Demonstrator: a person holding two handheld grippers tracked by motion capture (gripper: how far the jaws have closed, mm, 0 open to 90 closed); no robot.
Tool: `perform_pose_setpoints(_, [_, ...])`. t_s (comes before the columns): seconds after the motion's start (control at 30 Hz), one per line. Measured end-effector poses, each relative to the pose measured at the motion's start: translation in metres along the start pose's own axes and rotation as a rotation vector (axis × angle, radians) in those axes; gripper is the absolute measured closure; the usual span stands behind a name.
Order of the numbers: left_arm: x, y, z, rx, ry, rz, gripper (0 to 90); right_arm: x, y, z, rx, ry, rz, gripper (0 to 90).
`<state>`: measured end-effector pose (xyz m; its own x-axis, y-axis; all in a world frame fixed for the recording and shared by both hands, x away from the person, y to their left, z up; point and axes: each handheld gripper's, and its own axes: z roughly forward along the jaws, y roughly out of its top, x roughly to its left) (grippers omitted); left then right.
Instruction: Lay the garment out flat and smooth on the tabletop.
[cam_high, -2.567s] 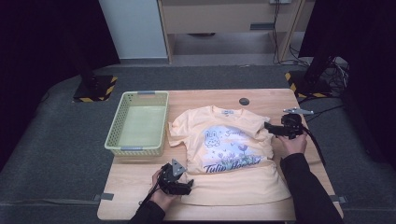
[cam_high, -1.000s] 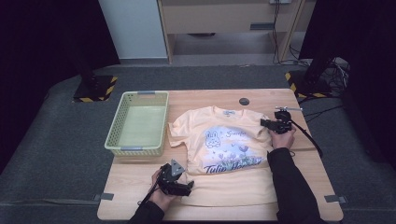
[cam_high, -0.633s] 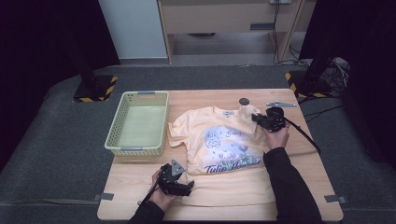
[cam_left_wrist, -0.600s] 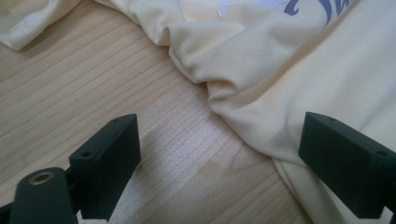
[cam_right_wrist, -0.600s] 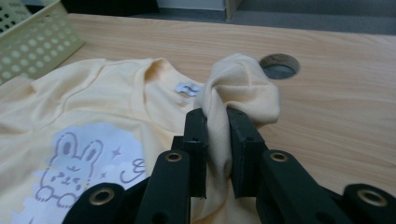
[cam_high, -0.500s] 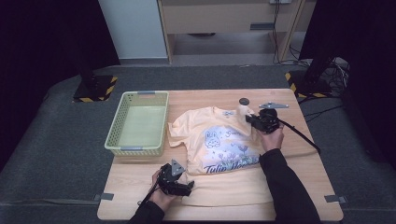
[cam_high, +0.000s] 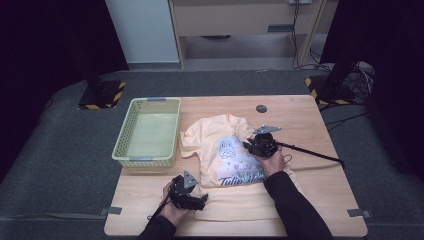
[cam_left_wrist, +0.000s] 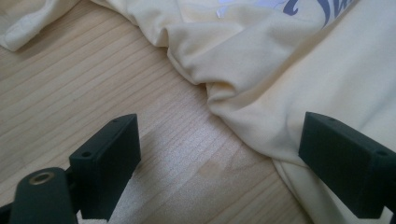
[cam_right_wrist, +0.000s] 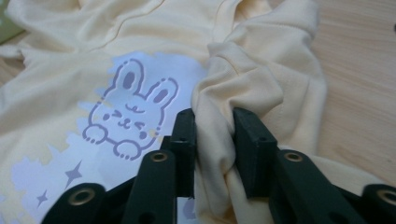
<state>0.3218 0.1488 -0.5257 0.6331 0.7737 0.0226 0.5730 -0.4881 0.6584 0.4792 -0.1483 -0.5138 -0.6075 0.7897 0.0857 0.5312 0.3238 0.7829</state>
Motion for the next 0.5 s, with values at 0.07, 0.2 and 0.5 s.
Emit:
perform_pose_setpoints(0.07, [0.0, 0.0, 0.0, 0.001, -0.001, -0.001, 12.0, 0.005, -0.003, 0.003, 0.009, 0.015, -0.015, 63.6])
perform_pose_setpoints(0.2, [0.0, 0.0, 0.0, 0.001, -0.001, -0.001, 12.0, 0.006, -0.001, -0.004, -0.004, 0.061, -0.01, 54.5])
perform_pose_setpoints(0.5, [0.0, 0.0, 0.0, 0.002, -0.001, -0.002, 11.9, -0.014, 0.023, -0.04, -0.099, -0.021, 0.003, 47.5])
